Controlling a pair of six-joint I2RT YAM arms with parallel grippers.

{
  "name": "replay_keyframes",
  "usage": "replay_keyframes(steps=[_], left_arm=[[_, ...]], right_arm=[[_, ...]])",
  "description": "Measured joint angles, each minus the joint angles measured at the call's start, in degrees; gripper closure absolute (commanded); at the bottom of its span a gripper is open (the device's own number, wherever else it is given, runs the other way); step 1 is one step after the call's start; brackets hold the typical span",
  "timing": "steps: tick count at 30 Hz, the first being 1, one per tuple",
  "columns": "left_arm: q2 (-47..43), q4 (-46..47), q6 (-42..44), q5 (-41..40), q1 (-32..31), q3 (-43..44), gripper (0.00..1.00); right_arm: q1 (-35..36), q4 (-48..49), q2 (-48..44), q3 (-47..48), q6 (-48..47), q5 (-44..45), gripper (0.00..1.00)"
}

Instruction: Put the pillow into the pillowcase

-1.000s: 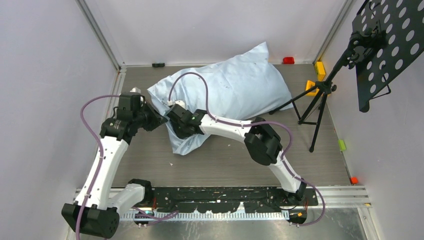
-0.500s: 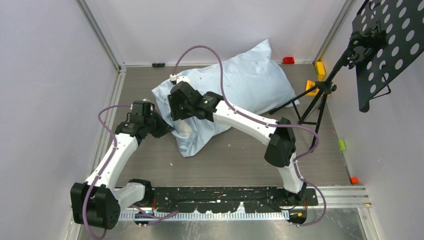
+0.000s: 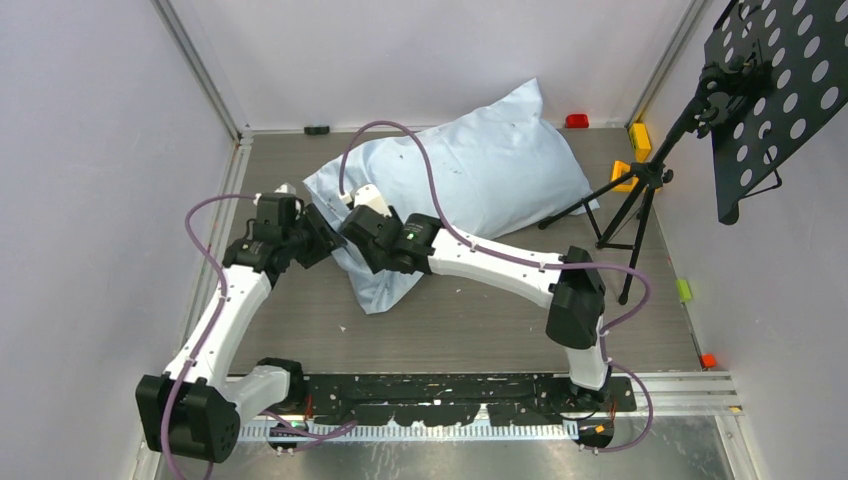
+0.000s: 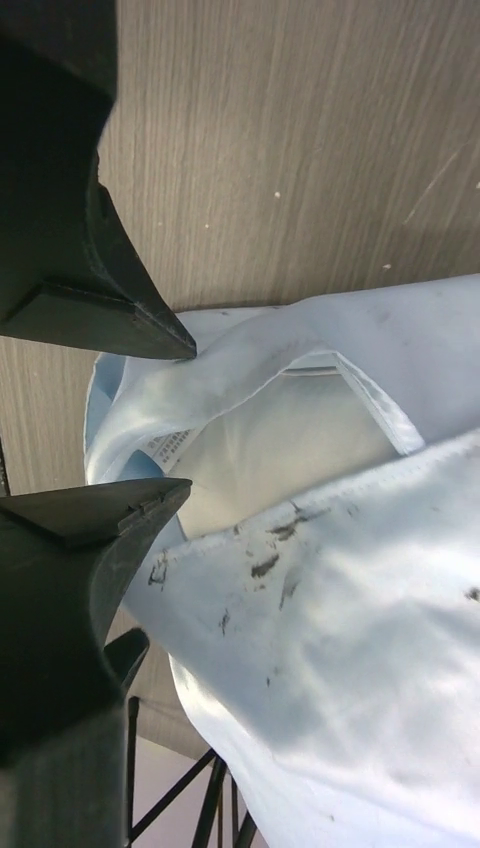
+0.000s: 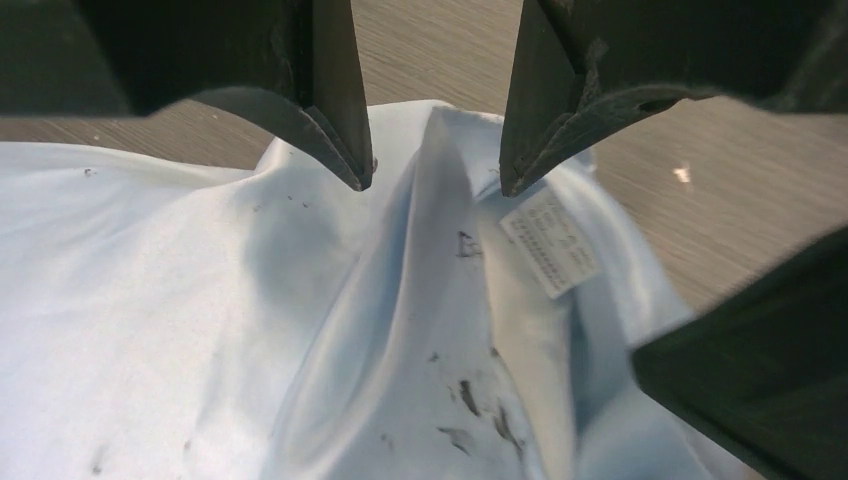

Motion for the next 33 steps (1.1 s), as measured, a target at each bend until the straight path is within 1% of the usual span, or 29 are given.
replay_keyframes(steps=[1,2,4,6,7,9,12,18,23,25,29,33], left_arm=[[-0.04,-0.11,0.35,-0.63,0.0,0.63,0.51],[-0.04,-0.2,0.72,-1.2,0.0,1.16,0.52],[0.04,-0.52,1.55,-2.93,0.0,2.82,0.56],[0.66,-0.81,2.14,-4.39,0.0,4.59,0.58],[1.53,-1.11,2.75,-5.7,-0.07,6.08,0.6],[3.48,-1.29,3.69,-7.91,-0.48,8.22,0.61],[6.19,-0.87,5.09,-11.23,-0.83,9.22,0.6],[11.41,-0.17,6.36,-13.84,-0.92,8.04,0.48],[14.23,0.9,7.02,-15.37,-0.92,7.58,0.46],[14.99,1.29,7.1,-15.37,-0.94,7.61,0.43],[14.95,1.79,7.15,-15.78,-0.94,7.54,0.45],[14.84,2.36,7.04,-15.61,-0.94,6.82,0.52]], right_arm=[[0.0,-0.28,0.55,-0.37,-0.26,0.76,0.47],[0.0,-0.52,1.05,-0.63,-0.44,1.49,0.5],[0.0,-0.66,1.84,-0.85,-0.74,2.73,0.68],[0.0,-0.66,2.16,-0.85,-1.05,3.76,0.91],[-0.04,-0.61,2.16,-0.85,-0.98,4.37,0.99],[-0.04,-0.37,2.16,-0.79,-0.59,5.6,1.0],[-0.04,-0.44,2.14,-0.17,0.11,7.28,1.0],[-0.04,0.33,2.14,3.58,0.11,8.31,1.0],[-0.04,0.94,2.14,5.38,0.11,8.22,1.0],[-0.04,0.92,2.14,5.4,0.11,8.2,1.0],[-0.04,0.9,2.14,5.4,0.11,8.02,1.0],[-0.04,0.9,2.14,5.42,0.13,7.52,1.0]])
